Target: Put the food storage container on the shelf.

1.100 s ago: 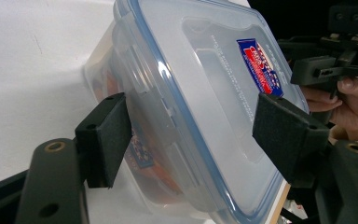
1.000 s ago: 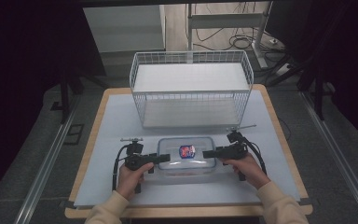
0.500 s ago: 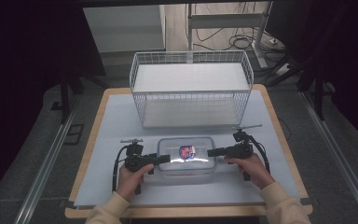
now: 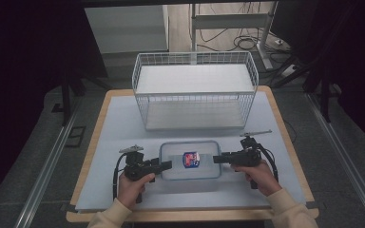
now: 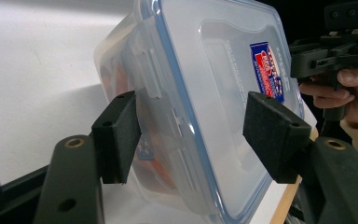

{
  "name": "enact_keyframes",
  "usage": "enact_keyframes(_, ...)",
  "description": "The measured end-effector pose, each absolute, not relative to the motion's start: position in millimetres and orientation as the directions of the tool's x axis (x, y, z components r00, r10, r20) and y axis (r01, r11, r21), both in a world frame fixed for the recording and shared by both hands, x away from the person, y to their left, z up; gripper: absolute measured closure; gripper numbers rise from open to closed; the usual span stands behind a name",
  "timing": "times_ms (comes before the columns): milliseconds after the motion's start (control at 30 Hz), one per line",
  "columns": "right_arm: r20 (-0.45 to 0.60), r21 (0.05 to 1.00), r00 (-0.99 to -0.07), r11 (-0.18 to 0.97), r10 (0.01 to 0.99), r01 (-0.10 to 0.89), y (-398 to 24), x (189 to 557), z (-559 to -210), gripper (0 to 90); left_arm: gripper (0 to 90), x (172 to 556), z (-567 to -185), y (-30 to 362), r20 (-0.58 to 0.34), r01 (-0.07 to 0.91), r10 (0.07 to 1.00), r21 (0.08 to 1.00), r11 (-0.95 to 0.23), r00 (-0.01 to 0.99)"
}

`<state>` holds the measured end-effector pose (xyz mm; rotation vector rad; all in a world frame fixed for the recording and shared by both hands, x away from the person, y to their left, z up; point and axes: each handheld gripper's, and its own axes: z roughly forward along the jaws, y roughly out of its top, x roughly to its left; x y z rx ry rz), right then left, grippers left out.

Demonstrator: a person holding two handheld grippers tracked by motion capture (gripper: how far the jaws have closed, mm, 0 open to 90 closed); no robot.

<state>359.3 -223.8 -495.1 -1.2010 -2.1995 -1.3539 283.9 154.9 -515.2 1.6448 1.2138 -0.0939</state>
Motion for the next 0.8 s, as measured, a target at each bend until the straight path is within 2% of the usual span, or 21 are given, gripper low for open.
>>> enact_keyframes(800, 0.6, 0.662, -0.644, 0.158, 0.474, 0.733, -228, 342, -493, 54.3, 44.1, 269, -508, 153, -0.549, 0.697, 0.685, 0.712, 0.083, 0.479)
